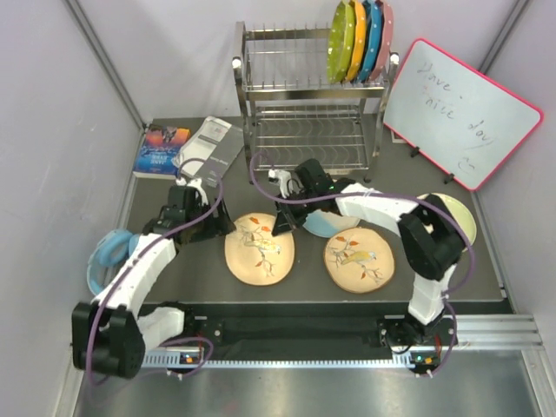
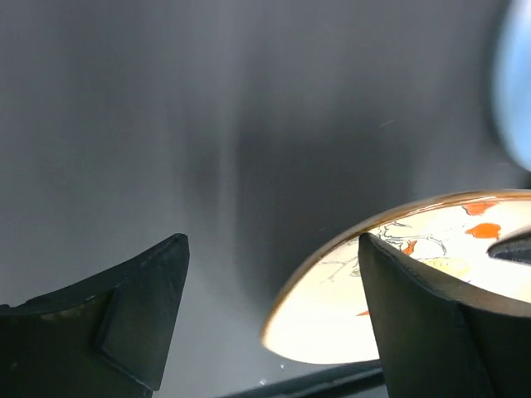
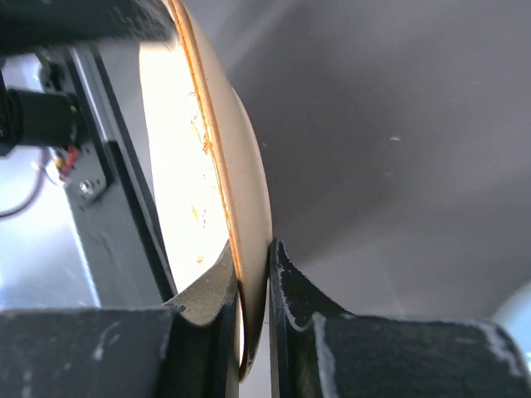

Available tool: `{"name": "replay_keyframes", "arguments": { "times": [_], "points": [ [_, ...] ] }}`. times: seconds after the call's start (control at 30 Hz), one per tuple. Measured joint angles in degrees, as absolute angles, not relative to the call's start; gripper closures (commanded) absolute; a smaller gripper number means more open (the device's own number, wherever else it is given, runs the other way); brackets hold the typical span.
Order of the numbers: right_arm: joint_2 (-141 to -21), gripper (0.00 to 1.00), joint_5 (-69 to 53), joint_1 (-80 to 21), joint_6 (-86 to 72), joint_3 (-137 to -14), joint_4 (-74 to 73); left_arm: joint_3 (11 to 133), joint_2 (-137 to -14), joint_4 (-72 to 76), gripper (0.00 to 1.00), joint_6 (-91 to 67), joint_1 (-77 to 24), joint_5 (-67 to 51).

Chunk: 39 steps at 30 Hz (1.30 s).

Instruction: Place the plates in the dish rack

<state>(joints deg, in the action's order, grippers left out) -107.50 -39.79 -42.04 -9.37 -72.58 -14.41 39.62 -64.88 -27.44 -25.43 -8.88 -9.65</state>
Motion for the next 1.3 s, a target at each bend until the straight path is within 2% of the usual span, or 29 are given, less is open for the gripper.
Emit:
{"name": "replay_keyframes", "arguments": {
  "times": [0.13, 0.27, 0.4, 0.57, 0.87, 1.13, 1.27, 1.3],
  "points": [
    [-100.6, 1.00, -36.9, -40.8, -1.9, -74.8, -20.8, 43.6, -56.7, -26.0, 0.11, -17.3, -9.1, -8.7],
    [-97.4, 1.00, -37.2, -40.3, 3.1, -77.4, -27.6, 48.0, -52.5, -23.0, 0.08, -12.2, -8.1, -0.4],
    [-97.3, 1.00, -37.1, -39.5, 5.8, -81.9, -34.0, 50.9, -52.3, -22.3, 0.05, -9.6, -6.9, 6.8],
    [-97.3, 1.00, -36.3, -35.7, 6.2, -88.4, -37.1, 54.8, -51.9, -22.6, 0.06, -6.8, -4.3, 14.2],
    [-97.5, 1.00, -32.1, -30.0, 5.0, -98.1, -40.6, 63.3, -50.3, -22.9, 0.07, -6.4, 4.2, 16.1],
    [-100.0, 1.00, -31.0, -29.1, 2.8, -110.8, -40.9, 57.3, -49.8, -22.3, 0.10, -4.0, 5.8, 14.1],
    [-104.4, 1.00, -28.3, -29.1, 2.6, -122.4, -43.0, 51.6, -48.3, -21.3, 0.14, -4.6, 5.8, 10.2],
    [-105.1, 1.00, -27.5, -29.1, 2.6, -124.5, -42.9, 49.8, -47.6, -20.9, 0.12, -5.0, 5.8, 9.6]
  ]
}}
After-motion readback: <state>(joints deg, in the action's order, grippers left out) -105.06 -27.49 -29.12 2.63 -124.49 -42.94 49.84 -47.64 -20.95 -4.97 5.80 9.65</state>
